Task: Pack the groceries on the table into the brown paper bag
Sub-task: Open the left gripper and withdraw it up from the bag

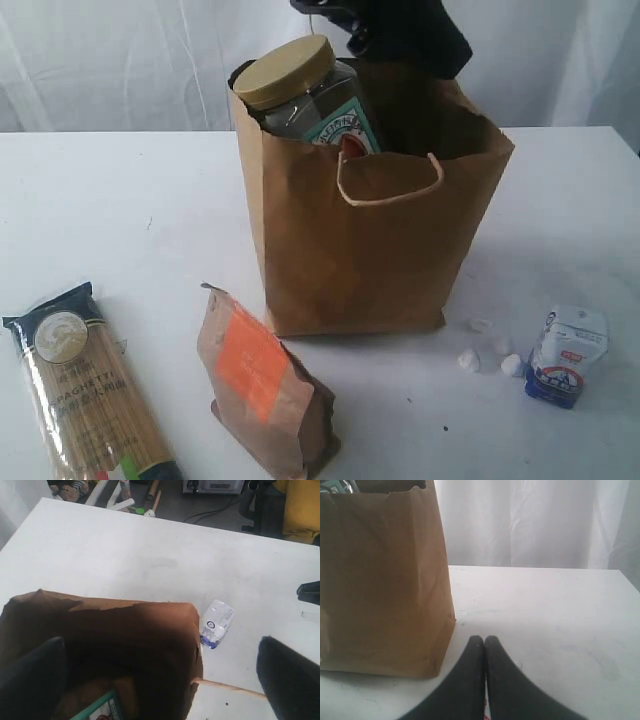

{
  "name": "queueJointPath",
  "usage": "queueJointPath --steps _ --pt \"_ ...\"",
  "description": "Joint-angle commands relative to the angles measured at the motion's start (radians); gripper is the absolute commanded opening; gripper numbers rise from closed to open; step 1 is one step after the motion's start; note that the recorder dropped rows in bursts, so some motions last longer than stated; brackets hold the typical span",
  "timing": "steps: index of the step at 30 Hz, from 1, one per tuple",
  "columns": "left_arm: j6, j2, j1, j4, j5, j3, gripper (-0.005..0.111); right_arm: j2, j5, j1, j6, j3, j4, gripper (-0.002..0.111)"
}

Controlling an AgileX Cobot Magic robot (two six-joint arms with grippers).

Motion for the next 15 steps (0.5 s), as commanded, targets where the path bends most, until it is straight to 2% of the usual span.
queueJointPath --steps 1,7,9,12,13,14,15 --pt "-0.03 -0.055 -0.004 0.041 0.013 -0.005 0.105 -0.006 -0.002 -0.011 -0.005 0.005 0.002 0.0" --pt "-0.054 -0.127 -0.004 0.044 0.042 -0.005 0.104 -0.006 -0.002 -0.011 0.029 0.005 0.002 0.0" --pt "-0.097 -0.148 -0.004 0.055 0.051 -0.005 0.1 -0.006 -0.002 -0.011 0.018 0.005 0.002 0.0" --pt "-0.11 -0.188 -0.004 0.059 0.071 -0.005 0.077 -0.006 -0.002 -0.011 0.02 0.005 0.002 0.0" --pt "-0.11 -0.218 -0.004 0.071 0.095 -0.005 0.055 -0.006 -0.002 -0.011 0.022 0.005 0.002 0.0" --pt "-0.101 -0.23 -0.004 0.071 0.112 -0.005 0.045 -0.006 -0.002 -0.011 0.022 0.005 0.002 0.0" --pt "-0.092 -0.263 -0.004 0.087 0.14 -0.005 0.028 -0.006 -0.002 -0.011 0.022 0.005 0.002 0.0"
